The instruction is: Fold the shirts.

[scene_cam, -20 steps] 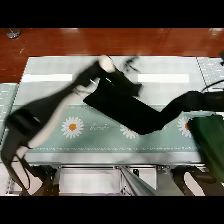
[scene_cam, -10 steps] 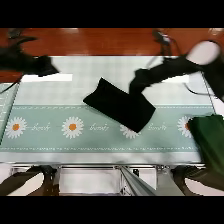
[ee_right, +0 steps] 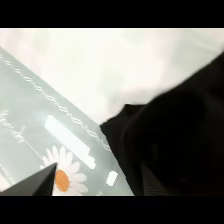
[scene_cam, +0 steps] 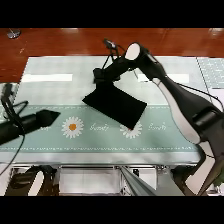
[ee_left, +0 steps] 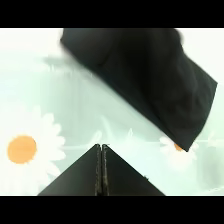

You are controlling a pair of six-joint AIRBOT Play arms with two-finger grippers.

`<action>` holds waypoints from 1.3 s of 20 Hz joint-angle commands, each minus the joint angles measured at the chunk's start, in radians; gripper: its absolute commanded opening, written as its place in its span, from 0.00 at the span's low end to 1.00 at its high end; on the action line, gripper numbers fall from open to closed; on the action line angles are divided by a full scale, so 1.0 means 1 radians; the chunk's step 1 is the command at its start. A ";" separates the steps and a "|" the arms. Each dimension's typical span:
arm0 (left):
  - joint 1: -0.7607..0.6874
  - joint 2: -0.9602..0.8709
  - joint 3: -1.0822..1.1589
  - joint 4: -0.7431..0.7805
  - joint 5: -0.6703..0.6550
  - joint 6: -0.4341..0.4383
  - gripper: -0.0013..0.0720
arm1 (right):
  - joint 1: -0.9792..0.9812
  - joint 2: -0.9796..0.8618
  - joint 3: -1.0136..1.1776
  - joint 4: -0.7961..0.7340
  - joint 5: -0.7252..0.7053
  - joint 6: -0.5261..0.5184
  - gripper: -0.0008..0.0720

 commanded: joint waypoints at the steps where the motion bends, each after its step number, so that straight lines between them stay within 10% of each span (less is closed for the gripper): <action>1: 0.004 0.016 -0.105 -0.054 0.055 -0.003 0.06 | -0.047 -0.052 0.058 0.130 0.055 0.001 0.88; 5: 0.004 -0.007 -0.105 -0.054 0.055 0.008 0.06 | -0.283 0.095 0.056 0.112 0.426 -0.035 0.87; 8: 0.004 -0.007 -0.105 -0.054 0.055 0.008 0.06 | -0.434 0.315 -0.027 -0.209 0.568 -0.078 0.88; 13: 0.004 -0.009 -0.106 -0.053 0.055 0.019 0.06 | -0.563 0.826 -0.801 -0.339 0.096 0.019 0.88; 17: 0.004 -0.010 -0.106 -0.054 0.060 0.019 0.06 | -0.561 1.021 -1.411 0.062 -0.257 0.029 0.87; 26: 0.004 -0.010 -0.106 -0.054 0.126 0.015 0.06 | -0.489 0.680 -1.426 0.402 -0.231 -0.251 0.86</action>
